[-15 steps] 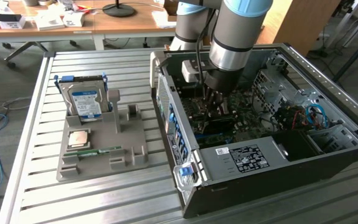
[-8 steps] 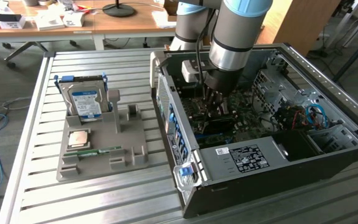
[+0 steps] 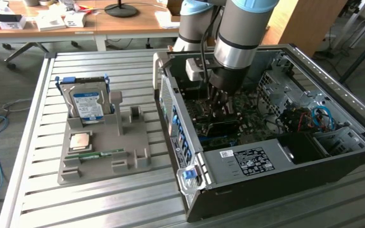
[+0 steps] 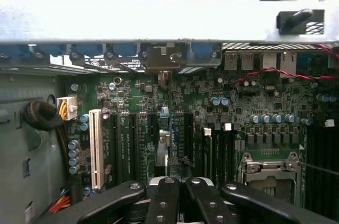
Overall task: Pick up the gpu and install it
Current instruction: 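Press down on the gpu until it lock into place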
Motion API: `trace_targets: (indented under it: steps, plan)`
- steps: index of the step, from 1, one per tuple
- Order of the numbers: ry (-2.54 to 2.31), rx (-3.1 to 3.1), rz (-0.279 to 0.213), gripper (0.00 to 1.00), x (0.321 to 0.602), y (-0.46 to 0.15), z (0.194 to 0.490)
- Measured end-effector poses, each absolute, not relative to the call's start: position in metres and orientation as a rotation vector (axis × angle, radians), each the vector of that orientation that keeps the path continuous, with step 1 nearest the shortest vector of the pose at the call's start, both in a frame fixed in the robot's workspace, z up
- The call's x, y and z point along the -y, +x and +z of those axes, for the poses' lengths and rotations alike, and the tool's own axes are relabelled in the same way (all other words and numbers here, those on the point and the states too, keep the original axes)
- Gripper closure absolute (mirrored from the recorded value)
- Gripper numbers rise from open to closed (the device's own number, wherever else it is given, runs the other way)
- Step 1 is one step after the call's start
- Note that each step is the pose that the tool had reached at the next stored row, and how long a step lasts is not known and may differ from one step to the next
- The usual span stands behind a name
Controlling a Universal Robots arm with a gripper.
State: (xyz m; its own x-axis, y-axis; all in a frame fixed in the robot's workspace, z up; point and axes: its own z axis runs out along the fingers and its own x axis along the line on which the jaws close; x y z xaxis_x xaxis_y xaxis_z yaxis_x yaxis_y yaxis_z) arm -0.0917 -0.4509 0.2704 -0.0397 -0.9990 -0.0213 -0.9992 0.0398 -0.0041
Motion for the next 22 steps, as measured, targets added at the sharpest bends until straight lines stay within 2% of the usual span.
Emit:
trace_targets:
  steps: [14, 22]
  plan:
    - [-2.164, -2.252, 0.018, 0.89, 0.451, -0.093, 0.278]
    - [-2.162, -2.250, 0.013, 0.89, 0.451, -0.115, 0.278]
